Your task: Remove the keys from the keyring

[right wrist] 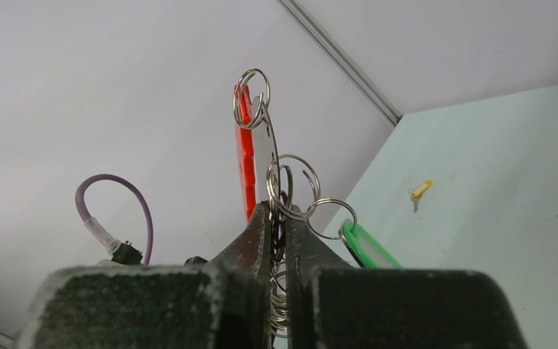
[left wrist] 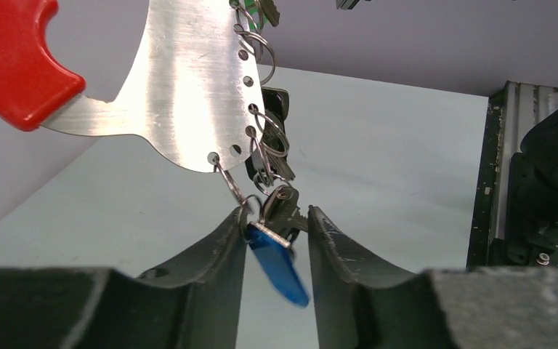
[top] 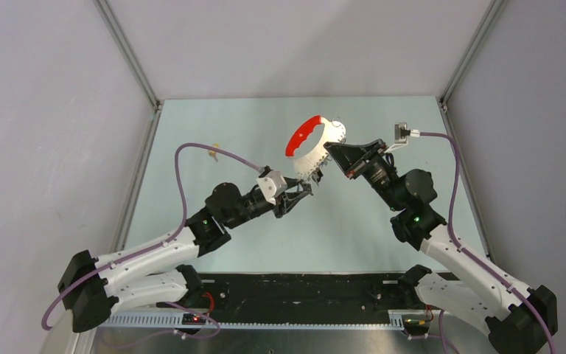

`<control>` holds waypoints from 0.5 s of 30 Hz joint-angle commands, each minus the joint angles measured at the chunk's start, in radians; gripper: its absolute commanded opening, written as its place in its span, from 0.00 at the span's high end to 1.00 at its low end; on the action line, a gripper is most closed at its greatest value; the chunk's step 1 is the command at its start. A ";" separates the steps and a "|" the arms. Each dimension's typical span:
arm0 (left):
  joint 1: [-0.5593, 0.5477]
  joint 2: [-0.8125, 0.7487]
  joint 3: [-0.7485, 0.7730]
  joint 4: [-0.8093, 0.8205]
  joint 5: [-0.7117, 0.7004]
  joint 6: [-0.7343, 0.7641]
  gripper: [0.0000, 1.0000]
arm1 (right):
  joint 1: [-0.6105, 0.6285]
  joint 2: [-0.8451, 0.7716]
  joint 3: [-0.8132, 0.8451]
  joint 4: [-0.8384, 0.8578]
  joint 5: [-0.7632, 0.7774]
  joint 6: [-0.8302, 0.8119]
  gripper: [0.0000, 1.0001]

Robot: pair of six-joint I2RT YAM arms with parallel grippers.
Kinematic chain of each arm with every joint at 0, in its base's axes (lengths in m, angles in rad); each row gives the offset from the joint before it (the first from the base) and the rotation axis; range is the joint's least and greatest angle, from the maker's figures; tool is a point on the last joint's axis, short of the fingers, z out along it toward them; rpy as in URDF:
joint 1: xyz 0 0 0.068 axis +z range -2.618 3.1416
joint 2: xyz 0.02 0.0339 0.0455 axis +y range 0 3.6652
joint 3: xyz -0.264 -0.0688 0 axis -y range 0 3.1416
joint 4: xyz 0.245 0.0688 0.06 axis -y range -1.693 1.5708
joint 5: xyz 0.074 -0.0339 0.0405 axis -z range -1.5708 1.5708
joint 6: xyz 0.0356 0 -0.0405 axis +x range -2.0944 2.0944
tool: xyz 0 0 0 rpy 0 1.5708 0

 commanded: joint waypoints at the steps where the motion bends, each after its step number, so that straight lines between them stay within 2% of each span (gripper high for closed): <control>1: -0.010 0.000 0.021 0.040 0.016 0.024 0.63 | -0.001 -0.017 0.064 0.057 0.008 0.011 1.00; 15: -0.010 -0.014 0.009 0.040 -0.015 0.031 0.71 | -0.001 -0.025 0.066 0.050 0.008 0.007 1.00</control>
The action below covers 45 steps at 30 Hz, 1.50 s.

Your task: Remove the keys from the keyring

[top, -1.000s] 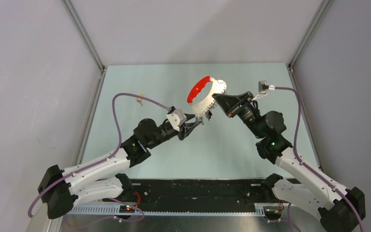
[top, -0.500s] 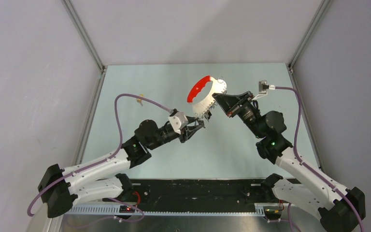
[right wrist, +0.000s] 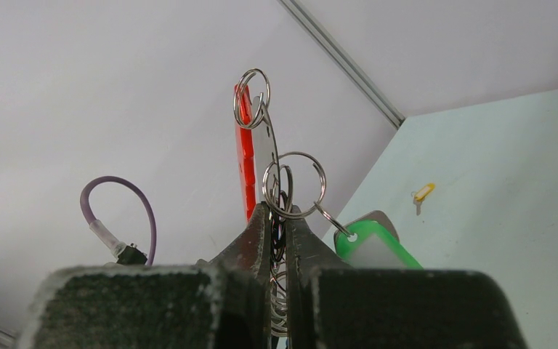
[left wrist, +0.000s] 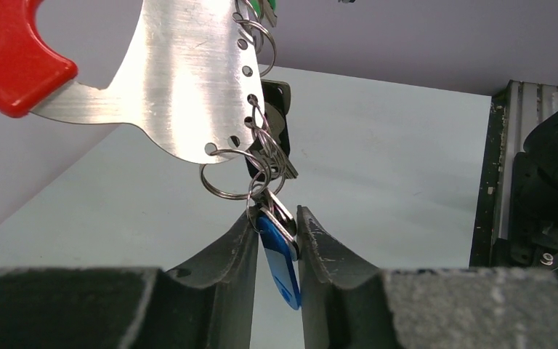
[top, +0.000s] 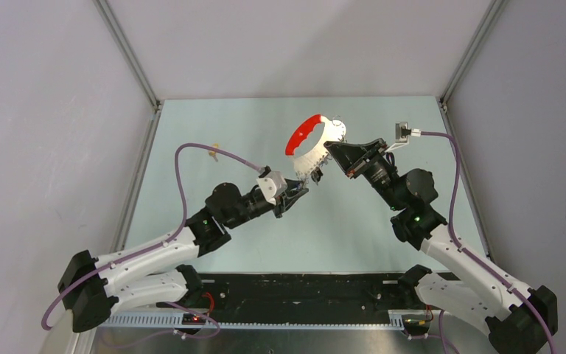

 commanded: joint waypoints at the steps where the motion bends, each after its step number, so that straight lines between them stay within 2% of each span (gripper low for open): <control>1: -0.008 -0.016 0.007 0.039 -0.021 0.025 0.72 | -0.001 -0.024 0.055 0.050 0.008 0.006 1.00; 14: -0.007 -0.053 -0.026 0.039 -0.102 0.018 0.89 | -0.008 -0.032 0.060 0.039 0.010 -0.006 1.00; 23: -0.006 -0.090 -0.046 0.019 -0.153 0.038 0.87 | -0.012 -0.032 0.062 0.022 0.003 -0.011 1.00; 29: -0.008 -0.096 -0.032 -0.005 -0.136 0.043 0.75 | -0.011 -0.026 0.061 0.008 -0.012 -0.002 1.00; 31: -0.007 -0.093 -0.027 -0.009 -0.125 0.046 0.78 | -0.012 -0.026 0.061 0.007 -0.014 0.001 1.00; 34: -0.006 -0.086 -0.024 -0.011 -0.113 0.053 0.98 | -0.012 -0.027 0.060 0.009 -0.015 0.000 1.00; 43: -0.007 -0.077 -0.014 -0.011 -0.105 0.053 1.00 | -0.012 -0.033 0.061 0.004 -0.016 0.001 1.00; 44: -0.007 -0.076 -0.014 -0.012 -0.105 0.053 0.87 | -0.011 -0.034 0.061 0.003 -0.016 0.001 1.00; 45: -0.006 -0.077 -0.013 -0.013 -0.107 0.054 0.98 | -0.012 -0.036 0.061 0.002 -0.016 0.000 1.00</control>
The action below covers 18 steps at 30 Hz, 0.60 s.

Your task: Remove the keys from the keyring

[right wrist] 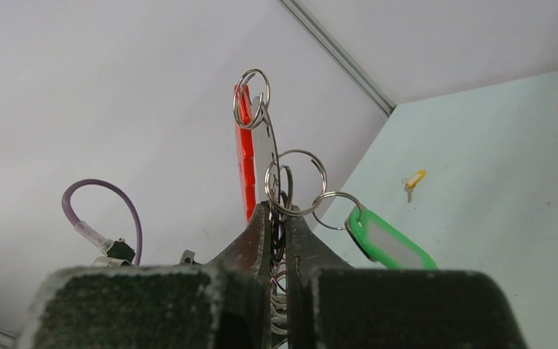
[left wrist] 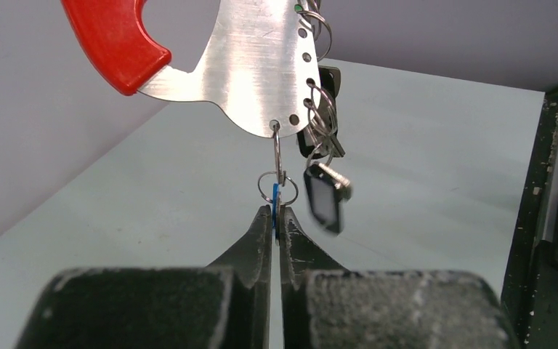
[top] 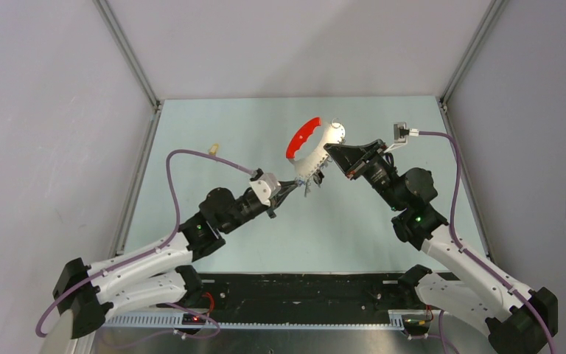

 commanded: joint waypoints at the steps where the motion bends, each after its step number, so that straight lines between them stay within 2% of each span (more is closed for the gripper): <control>1: -0.004 -0.002 0.028 0.022 -0.007 0.019 0.99 | -0.003 -0.029 0.059 0.049 -0.003 0.001 1.00; 3: -0.005 -0.007 0.032 0.001 -0.041 0.016 1.00 | -0.003 -0.034 0.059 0.029 0.003 -0.005 1.00; 5: -0.005 -0.013 0.066 -0.087 -0.119 0.012 1.00 | -0.003 -0.041 0.057 -0.011 0.020 -0.021 1.00; 7: -0.005 -0.011 0.129 -0.231 -0.168 0.020 1.00 | -0.003 -0.051 0.028 -0.030 0.043 -0.045 0.86; 8: -0.006 -0.002 0.186 -0.343 -0.182 0.031 1.00 | -0.004 -0.055 0.012 -0.023 0.055 -0.061 0.69; 10: -0.006 0.024 0.275 -0.547 -0.236 0.048 1.00 | -0.008 -0.062 -0.042 -0.012 0.063 -0.087 0.41; 12: -0.007 0.053 0.361 -0.719 -0.289 0.082 1.00 | -0.011 -0.077 -0.098 -0.014 0.063 -0.138 0.29; 14: -0.009 0.089 0.454 -0.892 -0.385 0.142 1.00 | -0.012 -0.100 -0.151 -0.031 0.066 -0.215 0.25; 16: -0.017 0.141 0.553 -1.042 -0.489 0.220 1.00 | -0.014 -0.129 -0.225 -0.028 0.059 -0.299 0.25; 18: -0.043 0.190 0.621 -1.124 -0.626 0.321 1.00 | -0.017 -0.152 -0.276 0.012 0.028 -0.374 0.26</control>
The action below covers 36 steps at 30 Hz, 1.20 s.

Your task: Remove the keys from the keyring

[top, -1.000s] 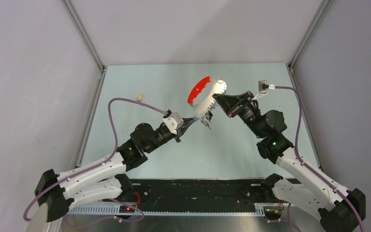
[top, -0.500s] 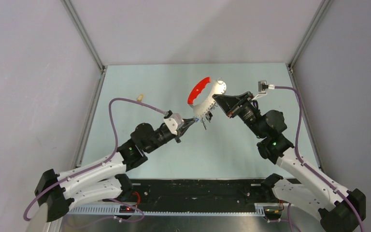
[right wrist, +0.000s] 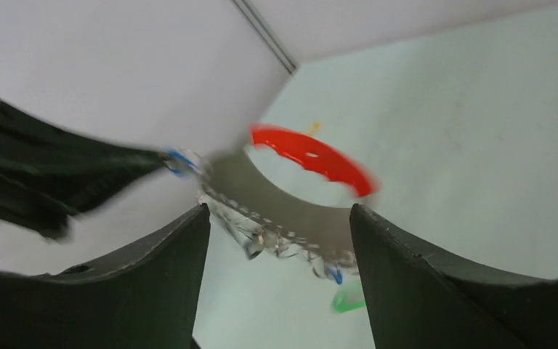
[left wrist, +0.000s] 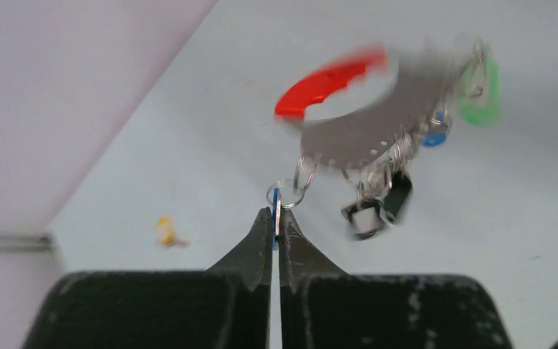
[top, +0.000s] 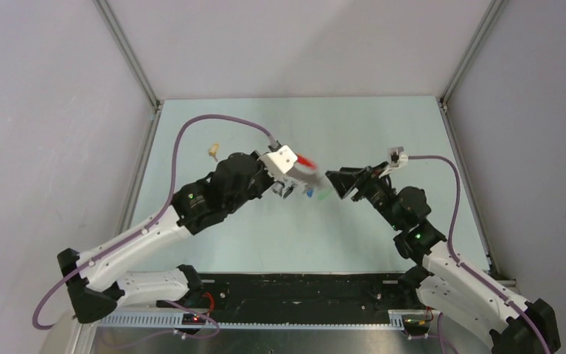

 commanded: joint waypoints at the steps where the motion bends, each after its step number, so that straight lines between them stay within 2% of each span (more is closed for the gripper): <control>1: -0.051 0.085 0.158 -0.338 -0.326 0.270 1.00 | -0.006 -0.055 -0.087 0.075 -0.033 -0.209 0.26; 2: -0.056 0.093 0.167 -0.338 -0.389 0.309 1.00 | -0.006 -0.056 -0.104 0.106 -0.066 -0.252 0.27; 5: -0.065 0.128 0.212 -0.322 -0.456 0.501 1.00 | -0.007 -0.044 -0.110 0.159 -0.133 -0.338 0.27; 7: -0.065 0.125 0.219 -0.234 -0.484 0.593 1.00 | -0.008 -0.024 -0.111 0.228 -0.197 -0.388 0.27; 10: -0.060 0.057 0.185 -0.073 -0.374 0.719 1.00 | -0.007 0.035 -0.110 0.324 -0.282 -0.452 0.27; 11: -0.049 0.033 0.148 -0.006 -0.244 0.742 1.00 | -0.007 0.052 -0.109 0.381 -0.319 -0.474 0.28; 12: -0.022 -0.017 0.117 0.032 -0.179 0.777 1.00 | -0.007 0.090 -0.109 0.410 -0.334 -0.482 0.28; 13: -0.003 -0.040 0.047 0.147 -0.073 0.784 1.00 | -0.007 0.109 -0.107 0.467 -0.364 -0.498 0.29; 16: 0.094 -0.106 -0.080 0.360 0.057 0.753 1.00 | -0.007 0.210 -0.095 0.561 -0.417 -0.522 0.35; 20: 0.152 -0.153 -0.166 0.453 0.183 0.773 1.00 | -0.008 0.307 -0.056 0.647 -0.501 -0.576 0.41; 28: 0.154 -0.251 -0.326 0.565 0.363 0.797 1.00 | 0.001 0.449 0.048 0.830 -0.677 -0.641 0.48; 33: 0.157 -0.270 -0.343 0.569 0.485 0.728 1.00 | 0.006 0.547 0.118 0.899 -0.736 -0.632 0.53; 36: 0.159 -0.266 -0.347 0.568 0.580 0.707 1.00 | 0.007 0.601 0.127 0.997 -0.765 -0.597 0.55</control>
